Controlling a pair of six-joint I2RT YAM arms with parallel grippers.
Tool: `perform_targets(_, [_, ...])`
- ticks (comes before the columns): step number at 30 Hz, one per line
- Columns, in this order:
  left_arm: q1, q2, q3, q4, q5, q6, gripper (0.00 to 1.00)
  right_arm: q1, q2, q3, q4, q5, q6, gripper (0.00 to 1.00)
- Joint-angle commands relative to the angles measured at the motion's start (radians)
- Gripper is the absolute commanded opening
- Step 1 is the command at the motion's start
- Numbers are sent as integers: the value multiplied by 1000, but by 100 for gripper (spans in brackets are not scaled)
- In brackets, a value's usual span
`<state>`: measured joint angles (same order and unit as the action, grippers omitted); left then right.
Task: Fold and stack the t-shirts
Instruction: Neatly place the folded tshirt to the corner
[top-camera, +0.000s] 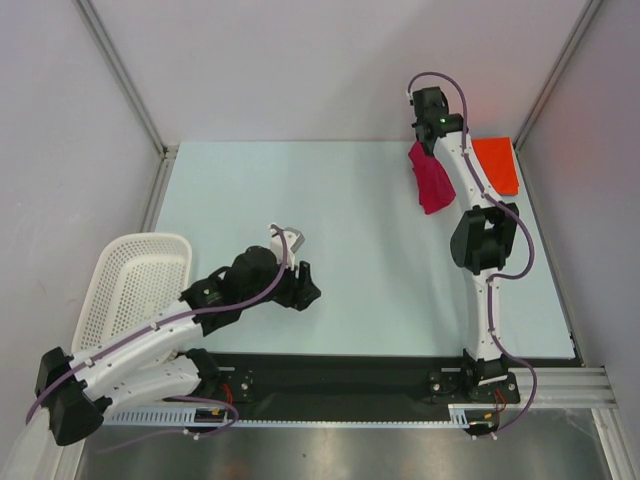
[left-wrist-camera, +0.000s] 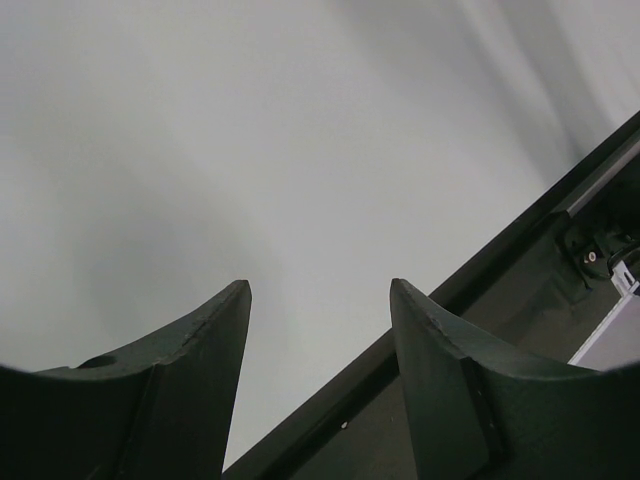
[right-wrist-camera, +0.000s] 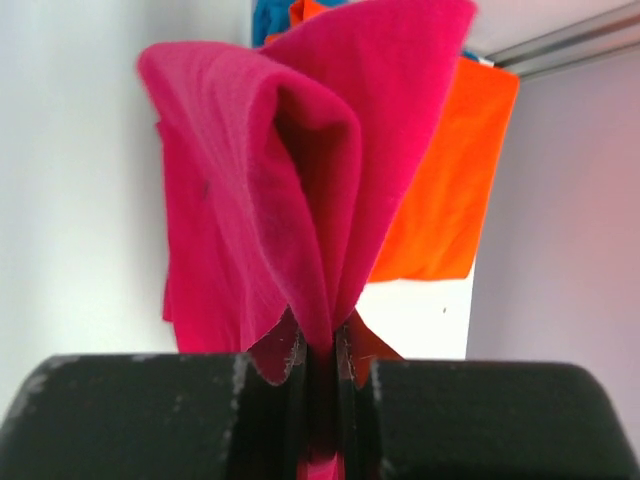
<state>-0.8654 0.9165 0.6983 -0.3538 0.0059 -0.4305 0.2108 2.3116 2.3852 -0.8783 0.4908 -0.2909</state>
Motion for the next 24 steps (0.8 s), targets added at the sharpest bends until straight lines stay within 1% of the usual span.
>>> perform_targets(1, [2,4,18,21,26,-17,63,-17,11,61,120,22,-83,0])
perform_targets(10, [2,57,1,49,39,-33,63,-56,37,190,154,-63,-42,0])
perform_targets(11, [2,62,1,53,40,-36,63,-60,38,195,148,-75,-10,0])
perform_targets(15, [3,85,6,67,45,-53,63,-86,25,177,144,-89,33,0])
perform_targets(18, [3,100,13,73,46,-54,63,-87,2,138,177,-100,23,0])
perform_targets(22, [3,127,33,73,43,-53,63,-99,32,209,142,-109,19,0])
perform_targets(24, [3,139,38,78,45,-53,63,-99,17,203,151,-112,16,0])
